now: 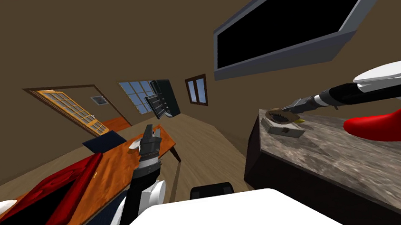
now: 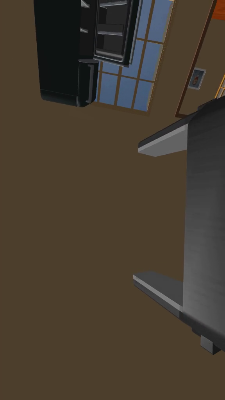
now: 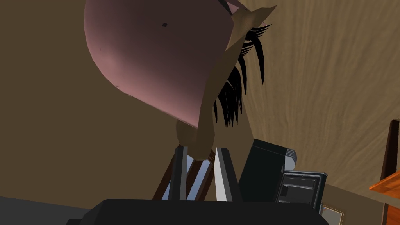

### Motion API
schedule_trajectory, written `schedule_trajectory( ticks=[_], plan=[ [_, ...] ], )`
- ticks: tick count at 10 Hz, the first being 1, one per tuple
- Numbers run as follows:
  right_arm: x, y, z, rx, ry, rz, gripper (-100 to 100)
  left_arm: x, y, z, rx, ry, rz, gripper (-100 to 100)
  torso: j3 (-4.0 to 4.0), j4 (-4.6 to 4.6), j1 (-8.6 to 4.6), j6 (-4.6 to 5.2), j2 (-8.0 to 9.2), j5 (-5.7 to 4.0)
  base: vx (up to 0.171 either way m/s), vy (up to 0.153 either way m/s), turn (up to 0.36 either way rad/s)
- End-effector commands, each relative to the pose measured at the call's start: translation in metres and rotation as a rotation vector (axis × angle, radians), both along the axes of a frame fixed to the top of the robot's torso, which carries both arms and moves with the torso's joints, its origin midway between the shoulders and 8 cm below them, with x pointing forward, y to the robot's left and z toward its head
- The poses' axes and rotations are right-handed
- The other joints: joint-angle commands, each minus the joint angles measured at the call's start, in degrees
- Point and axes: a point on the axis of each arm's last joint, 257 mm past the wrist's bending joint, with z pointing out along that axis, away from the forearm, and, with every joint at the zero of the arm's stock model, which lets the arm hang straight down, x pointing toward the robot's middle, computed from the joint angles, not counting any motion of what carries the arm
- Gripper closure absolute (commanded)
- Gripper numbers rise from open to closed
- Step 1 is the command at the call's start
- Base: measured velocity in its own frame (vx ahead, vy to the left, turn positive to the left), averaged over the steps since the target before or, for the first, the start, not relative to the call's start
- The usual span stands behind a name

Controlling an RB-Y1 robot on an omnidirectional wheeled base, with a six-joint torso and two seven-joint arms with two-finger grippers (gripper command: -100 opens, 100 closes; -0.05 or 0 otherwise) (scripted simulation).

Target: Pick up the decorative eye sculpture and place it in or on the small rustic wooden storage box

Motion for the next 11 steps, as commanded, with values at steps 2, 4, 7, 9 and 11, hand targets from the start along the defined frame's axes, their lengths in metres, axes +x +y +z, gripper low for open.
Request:
schedule_trajectory(
  ticks=[2,4,7,9,11],
  plan=[
    [0.001,0.007,-0.004,0.008,0.043,0.002,100,0.000,0.000,0.000,0.000,0.000,0.000,0,0.03,0.02,0.08,-0.03,0.04,0.03,0.117,-0.134,-0.103],
    [0.001,0.013,-0.010,0.014,0.088,0.002,100,0.000,0.000,0.000,0.000,0.000,0.000,0,0.10,0.08,0.15,-0.02,0.11,0.11,0.112,-0.162,-0.121],
    [-0.002,0.017,-0.019,0.019,0.140,-0.003,100,0.000,0.000,0.000,0.000,0.000,0.000,0,0.16,0.16,0.14,0.02,0.16,0.18,0.138,-0.159,-0.121],
    [-0.003,0.016,-0.018,0.018,0.132,-0.003,-100,0.000,0.000,0.000,0.000,0.000,0.000,0,0.32,0.23,0.52,-0.05,0.43,0.29,0.035,-0.042,-0.008],
    [-0.003,0.016,-0.018,0.018,0.132,-0.003,-100,0.000,0.000,0.000,0.000,0.000,0.000,0,0.50,0.32,0.91,-0.05,0.71,0.42,0.003,-0.004,0.000]
  ],
)
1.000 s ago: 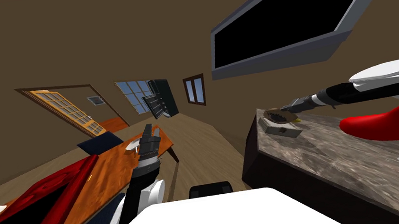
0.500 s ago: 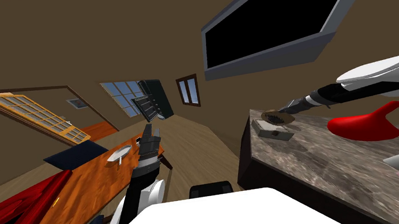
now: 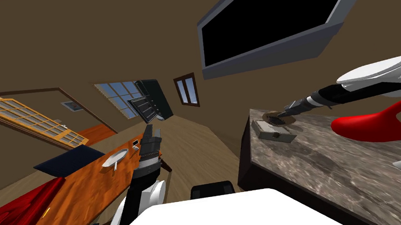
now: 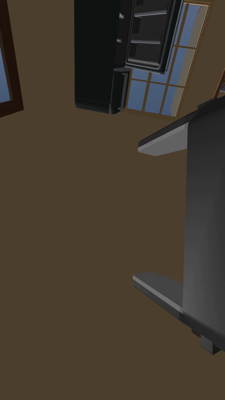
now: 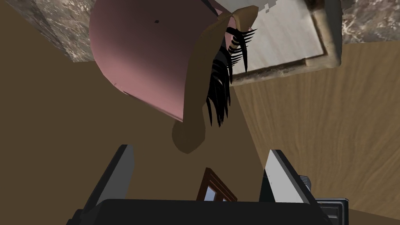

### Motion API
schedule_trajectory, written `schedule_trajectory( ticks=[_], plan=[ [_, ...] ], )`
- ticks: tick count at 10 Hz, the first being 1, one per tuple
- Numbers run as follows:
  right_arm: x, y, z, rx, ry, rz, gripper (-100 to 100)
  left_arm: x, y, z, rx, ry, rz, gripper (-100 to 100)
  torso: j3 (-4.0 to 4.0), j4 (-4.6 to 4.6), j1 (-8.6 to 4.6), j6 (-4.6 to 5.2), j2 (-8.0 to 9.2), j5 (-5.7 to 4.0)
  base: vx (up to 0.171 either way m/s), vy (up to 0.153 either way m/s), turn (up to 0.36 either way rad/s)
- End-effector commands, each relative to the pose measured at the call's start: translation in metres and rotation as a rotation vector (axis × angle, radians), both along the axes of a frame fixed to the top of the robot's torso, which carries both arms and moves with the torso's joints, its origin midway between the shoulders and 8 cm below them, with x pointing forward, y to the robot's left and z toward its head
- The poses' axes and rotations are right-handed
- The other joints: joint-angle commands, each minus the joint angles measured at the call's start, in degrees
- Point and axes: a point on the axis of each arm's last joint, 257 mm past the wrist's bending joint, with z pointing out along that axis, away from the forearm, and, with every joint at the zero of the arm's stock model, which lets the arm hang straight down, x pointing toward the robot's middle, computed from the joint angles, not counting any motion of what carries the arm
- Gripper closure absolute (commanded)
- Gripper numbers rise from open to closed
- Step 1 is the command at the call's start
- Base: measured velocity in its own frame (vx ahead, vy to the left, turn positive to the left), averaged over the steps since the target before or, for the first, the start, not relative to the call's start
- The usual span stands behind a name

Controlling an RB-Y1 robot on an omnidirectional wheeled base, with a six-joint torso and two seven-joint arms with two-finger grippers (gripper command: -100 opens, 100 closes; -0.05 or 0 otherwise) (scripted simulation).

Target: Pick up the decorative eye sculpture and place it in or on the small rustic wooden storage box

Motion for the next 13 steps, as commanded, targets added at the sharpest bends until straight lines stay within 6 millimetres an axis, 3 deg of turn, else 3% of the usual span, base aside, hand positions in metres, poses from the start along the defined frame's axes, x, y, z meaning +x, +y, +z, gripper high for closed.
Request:
schedule_trajectory(
  ticks=[1,2,3,4,7,8,13],
  plan=[
    [0.000,0.000,0.000,0.000,0.000,0.000,-100,0.000,0.000,0.000,0.000,0.000,0.000,0,0.00,0.00,0.00,0.00,0.00,0.00,0.000,0.000,0.000],
    [0.000,0.000,0.000,0.000,0.000,0.000,-100,0.000,0.000,0.000,0.000,0.000,0.000,0,0.01,0.01,0.02,0.00,0.02,0.01,0.000,0.000,0.000],
    [0.000,0.000,0.000,0.000,0.000,0.000,0,0.000,0.000,0.000,0.000,0.000,0.000,0,0.02,0.01,0.03,0.00,0.03,0.01,0.000,0.000,0.000],
    [-0.001,0.009,-0.005,0.025,0.023,0.004,-100,0.000,0.000,0.000,0.000,0.000,0.000,0,0.02,0.01,0.03,0.00,0.04,0.01,0.071,-0.081,-0.028],
    [-0.001,0.015,-0.009,0.041,0.039,0.007,-100,0.000,0.000,0.000,0.000,0.000,0.000,0,-0.21,-0.09,-0.49,0.00,-0.36,-0.13,0.085,-0.111,-0.006],
    [-0.001,0.015,-0.009,0.044,0.041,0.006,0,0.000,0.000,0.000,0.000,0.000,0.000,0,-0.14,-0.07,-0.26,-0.01,-0.22,-0.09,0.008,-0.011,0.002],
    [-0.001,0.015,-0.009,0.043,0.041,0.006,0,0.000,0.000,0.000,0.000,0.000,0.000,0,0.02,0.01,0.04,0.00,0.04,0.01,0.000,0.000,0.000]
  ],
)
